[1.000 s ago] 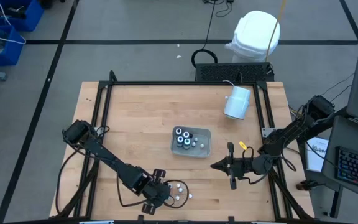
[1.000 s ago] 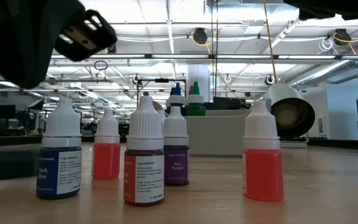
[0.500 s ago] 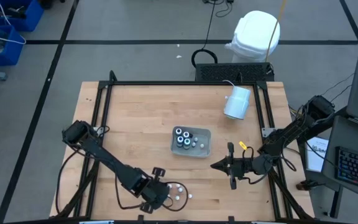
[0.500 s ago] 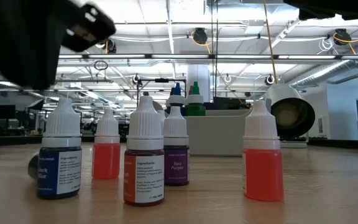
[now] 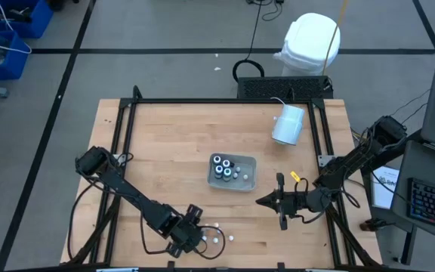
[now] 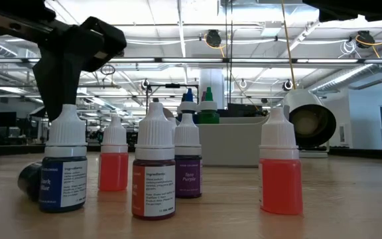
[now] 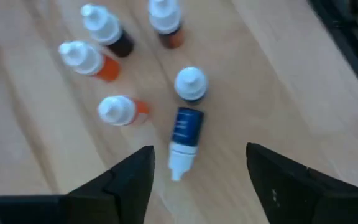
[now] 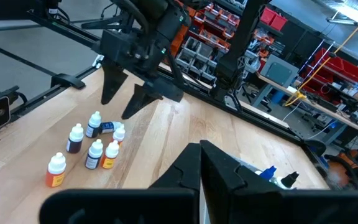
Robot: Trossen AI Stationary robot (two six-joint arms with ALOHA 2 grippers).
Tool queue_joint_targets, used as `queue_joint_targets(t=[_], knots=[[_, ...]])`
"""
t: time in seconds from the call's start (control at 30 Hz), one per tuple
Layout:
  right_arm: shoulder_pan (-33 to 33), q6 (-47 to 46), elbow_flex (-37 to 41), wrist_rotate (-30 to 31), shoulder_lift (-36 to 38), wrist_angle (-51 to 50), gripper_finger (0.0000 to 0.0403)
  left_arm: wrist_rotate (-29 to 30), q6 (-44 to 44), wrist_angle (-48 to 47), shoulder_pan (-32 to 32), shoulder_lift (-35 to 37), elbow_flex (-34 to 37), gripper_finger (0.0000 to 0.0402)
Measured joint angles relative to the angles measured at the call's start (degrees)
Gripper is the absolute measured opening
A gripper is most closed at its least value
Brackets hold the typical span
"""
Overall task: Pick & Place food coloring
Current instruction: Put the small dark blue bottle into the gray bin
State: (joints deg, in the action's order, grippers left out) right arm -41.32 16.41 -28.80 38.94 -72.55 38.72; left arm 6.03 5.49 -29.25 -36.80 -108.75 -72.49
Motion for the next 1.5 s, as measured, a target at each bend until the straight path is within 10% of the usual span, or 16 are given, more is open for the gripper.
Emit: queue_joint_targets(t=[0.87,1.5], knots=[[0.0,-2.1,-0.1,0.0,0.0,-0.4,0.0000,0.0,-0.9,1.2,1.9,-5.2,-0.1,0.0063],[3.8,-3.5,0.0,-1.8,-1.4,1.9,0.0000,13.5,0.2,-22.7,0.9,-4.5,-13.5,0.0064]])
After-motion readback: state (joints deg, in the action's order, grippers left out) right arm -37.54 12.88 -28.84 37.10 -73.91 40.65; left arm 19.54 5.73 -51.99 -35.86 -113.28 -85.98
